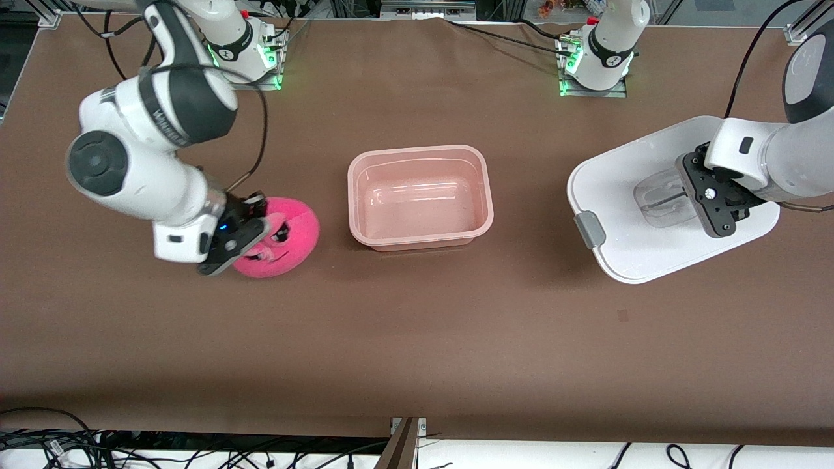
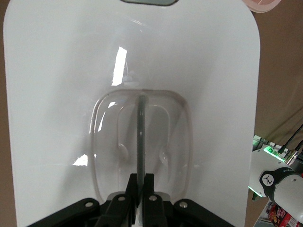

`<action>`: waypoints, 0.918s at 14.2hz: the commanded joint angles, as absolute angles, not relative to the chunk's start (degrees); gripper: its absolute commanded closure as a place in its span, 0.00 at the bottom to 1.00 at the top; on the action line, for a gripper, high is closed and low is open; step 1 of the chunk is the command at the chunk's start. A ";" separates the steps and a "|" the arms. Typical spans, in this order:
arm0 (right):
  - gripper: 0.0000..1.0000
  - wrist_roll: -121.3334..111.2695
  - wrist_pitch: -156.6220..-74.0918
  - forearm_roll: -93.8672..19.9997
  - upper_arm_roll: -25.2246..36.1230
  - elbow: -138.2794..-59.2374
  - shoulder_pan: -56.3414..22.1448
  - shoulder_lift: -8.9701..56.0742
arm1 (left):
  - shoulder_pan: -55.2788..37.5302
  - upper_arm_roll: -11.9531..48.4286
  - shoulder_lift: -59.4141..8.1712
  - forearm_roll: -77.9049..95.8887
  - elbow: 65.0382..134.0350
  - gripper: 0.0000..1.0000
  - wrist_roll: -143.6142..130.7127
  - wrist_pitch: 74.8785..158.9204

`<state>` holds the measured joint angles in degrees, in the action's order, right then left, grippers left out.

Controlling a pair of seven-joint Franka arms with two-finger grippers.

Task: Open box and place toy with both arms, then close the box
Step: 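Carry the pink toy into the box with the right gripper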

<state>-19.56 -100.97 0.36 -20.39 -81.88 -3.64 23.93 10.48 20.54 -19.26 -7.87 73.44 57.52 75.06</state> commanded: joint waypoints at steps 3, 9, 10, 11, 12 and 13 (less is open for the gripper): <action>1.00 -21.18 -99.76 7.10 -25.49 -80.86 -10.61 23.38 | 9.58 21.62 -20.30 -8.00 71.10 1.00 58.27 73.65; 1.00 -20.48 -99.93 18.09 -25.31 -80.95 -20.56 24.69 | 10.28 21.45 -20.39 -7.56 71.10 1.00 58.71 73.56; 1.00 -20.48 -99.93 20.11 -25.31 -80.95 -21.52 25.31 | 10.28 21.53 -20.39 -7.56 71.10 1.00 58.71 73.56; 1.00 -20.48 -99.93 21.87 -25.31 -80.95 -22.93 26.18 | 10.28 21.53 -20.39 -7.56 71.10 1.00 58.71 73.56; 1.00 -20.48 -99.93 23.54 -25.31 -81.03 -24.42 26.54 | 10.28 21.53 -20.39 -7.56 71.10 1.00 58.71 73.56; 1.00 -20.48 -99.84 24.86 -25.23 -81.30 -25.22 26.89 | 10.28 21.45 -20.39 -7.56 71.10 1.00 58.71 73.56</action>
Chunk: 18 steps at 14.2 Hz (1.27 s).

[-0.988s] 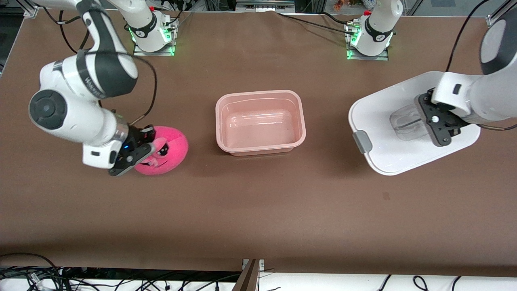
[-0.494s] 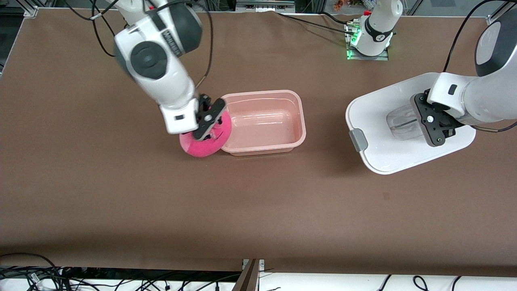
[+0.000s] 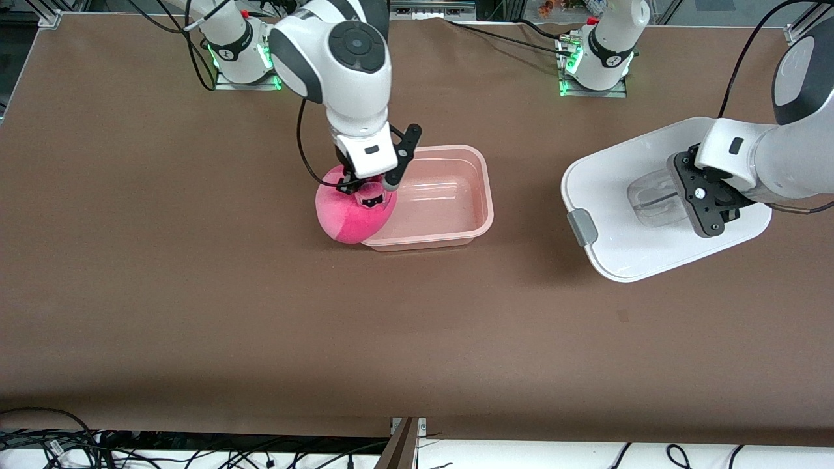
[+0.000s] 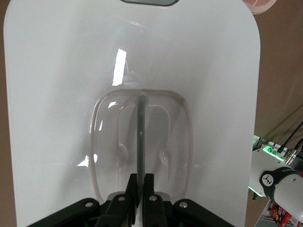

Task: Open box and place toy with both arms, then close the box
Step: 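Carry the pink toy into the box with the right gripper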

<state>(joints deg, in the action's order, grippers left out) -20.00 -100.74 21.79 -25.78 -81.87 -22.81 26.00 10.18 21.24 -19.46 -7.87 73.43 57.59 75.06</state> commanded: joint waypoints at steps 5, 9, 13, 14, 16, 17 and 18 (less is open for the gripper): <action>1.00 -18.65 -100.55 26.28 -25.22 -81.74 -27.77 29.44 | 10.37 21.45 -20.39 -7.56 71.10 1.00 58.71 73.56; 0.00 -1.36 -102.12 26.46 -25.22 -80.86 -33.47 30.76 | 10.37 21.53 -20.39 -7.56 71.10 1.00 58.71 73.56; 0.00 11.67 -99.07 23.84 -25.49 -75.43 -35.34 28.93 | 10.37 21.45 -20.39 -7.56 71.10 1.00 58.71 73.56; 0.00 11.86 -97.14 20.69 -24.79 -74.28 -34.72 27.70 | 10.28 21.53 -20.39 -7.56 71.10 1.00 58.71 73.56; 0.00 11.95 -94.67 15.32 -21.20 -73.65 -30.52 24.19 | 10.28 21.53 -20.39 -7.56 71.10 1.00 58.71 73.56; 0.00 11.95 -93.53 12.60 -18.83 -73.65 -28.41 23.47 | 10.11 21.53 -20.39 -7.38 71.10 1.00 58.88 73.56; 0.00 11.78 -92.47 9.70 -15.94 -73.57 -26.47 22.86 | 9.59 21.71 -20.39 -7.30 71.10 1.00 58.80 73.56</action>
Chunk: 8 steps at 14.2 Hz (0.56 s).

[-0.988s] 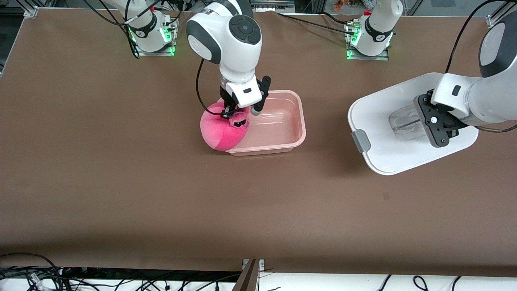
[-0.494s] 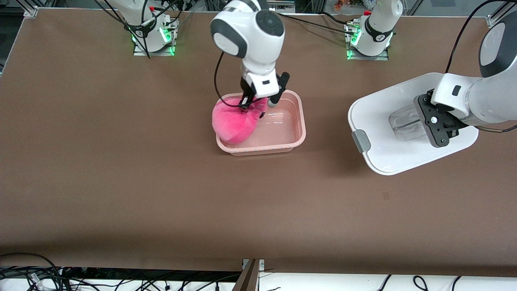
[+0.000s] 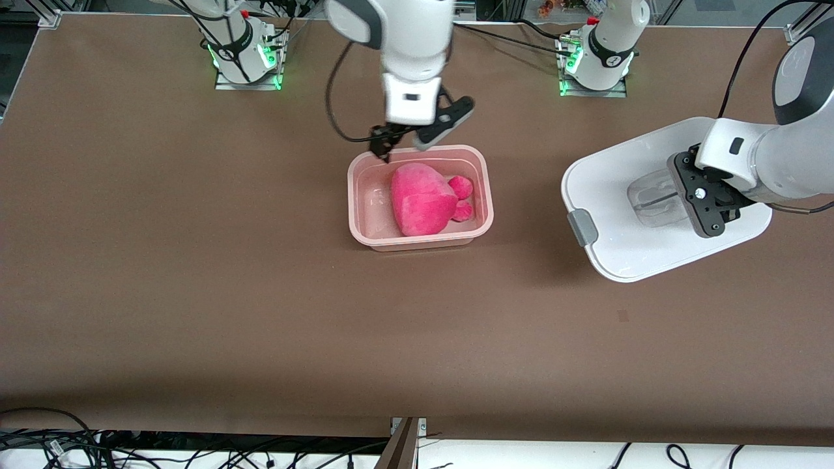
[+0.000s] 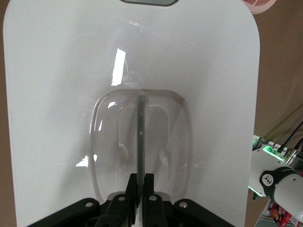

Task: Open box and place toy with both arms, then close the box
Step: 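Release the toy and withdraw the right gripper while the left gripper holds the lid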

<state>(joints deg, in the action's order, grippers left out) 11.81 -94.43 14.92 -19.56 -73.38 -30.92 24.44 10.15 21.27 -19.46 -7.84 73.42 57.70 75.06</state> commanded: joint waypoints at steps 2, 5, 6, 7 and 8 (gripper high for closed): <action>0.00 11.52 -91.85 3.64 -10.14 -73.56 -22.78 21.36 | 8.36 22.49 -20.65 -5.55 71.37 1.00 58.80 73.74; 0.00 11.16 -90.01 -2.45 -2.66 -73.48 -20.04 19.87 | 3.62 23.11 -22.76 -2.64 71.46 1.00 59.59 76.44; 0.00 11.16 -89.74 -2.37 -0.29 -73.48 -19.87 18.65 | 1.52 23.12 -23.02 -2.55 71.54 1.00 58.98 79.42; 0.00 11.25 -89.56 -2.55 1.30 -73.48 -19.78 18.46 | -0.85 23.03 -23.64 -1.77 71.72 1.00 58.54 81.89; 0.00 11.25 -88.60 -2.46 2.45 -73.48 -19.43 18.20 | -2.18 23.03 -24.16 -0.02 71.81 1.00 58.27 83.92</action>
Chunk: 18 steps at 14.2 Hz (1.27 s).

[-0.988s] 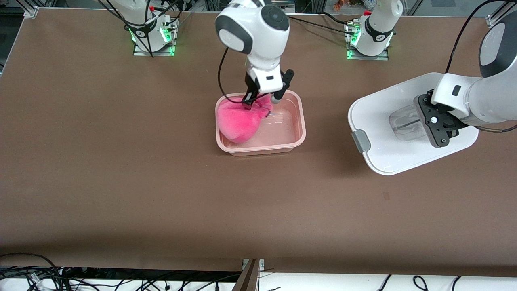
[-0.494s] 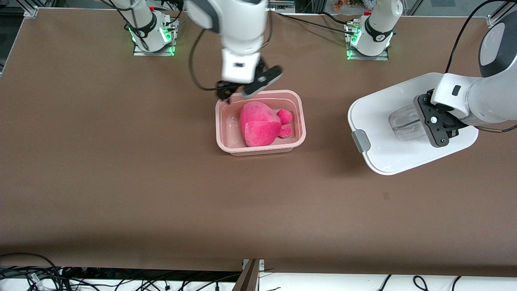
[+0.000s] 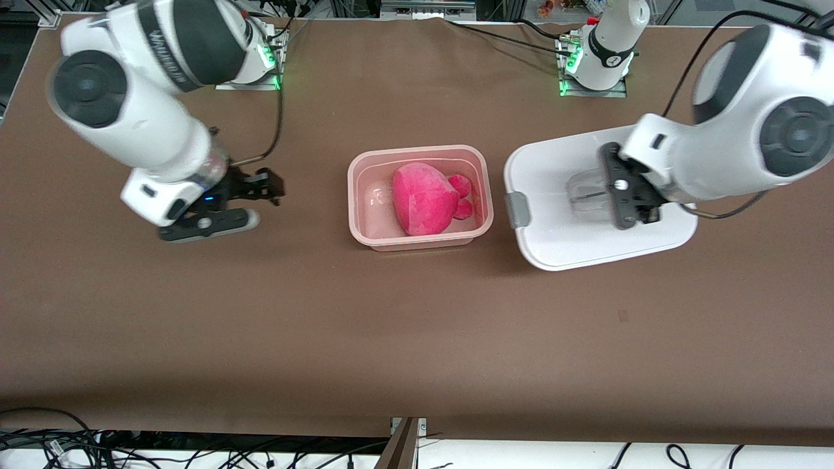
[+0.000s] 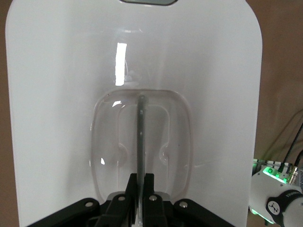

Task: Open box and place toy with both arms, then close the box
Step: 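Release the toy and withdraw the right gripper while the left gripper holds the lid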

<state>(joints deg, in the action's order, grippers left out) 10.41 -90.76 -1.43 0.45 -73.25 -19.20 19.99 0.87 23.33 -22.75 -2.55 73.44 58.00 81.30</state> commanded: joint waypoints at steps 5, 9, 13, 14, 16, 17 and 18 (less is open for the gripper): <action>0.00 6.95 -84.55 -3.96 4.31 -75.66 -10.04 13.02 | -12.90 22.68 -32.23 2.11 71.90 1.00 52.40 89.27; 0.00 1.14 -84.64 -2.90 4.39 -83.30 -7.03 5.90 | -20.29 22.50 -36.03 -1.75 71.98 1.00 44.13 101.24; 0.00 0.53 -84.90 -3.08 4.57 -85.51 -5.45 3.26 | -21.80 22.41 -36.04 -1.85 74.43 1.00 41.67 101.24; 0.00 0.61 -84.55 -2.99 4.57 -85.87 -5.36 2.21 | -22.41 22.33 -36.56 -1.93 74.62 1.00 40.70 101.77; 0.00 0.79 -84.64 -3.08 4.57 -89.10 -5.27 0.27 | -23.20 22.41 -37.61 -3.60 74.62 1.00 39.99 103.44; 0.00 0.79 -85.25 -3.25 4.57 -90.69 -5.36 -0.52 | -23.64 22.33 -37.62 -3.60 74.79 1.00 39.99 103.36; 0.00 0.88 -85.17 -2.99 4.57 -91.05 -5.36 -0.61 | -23.99 22.32 -37.70 -3.52 74.88 1.00 39.64 103.45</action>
<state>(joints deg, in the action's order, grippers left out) 1.53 -84.13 -2.75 5.05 -86.48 -6.02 2.41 -22.50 22.91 -37.79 -2.22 74.65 40.96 102.61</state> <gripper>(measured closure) 0.000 0.930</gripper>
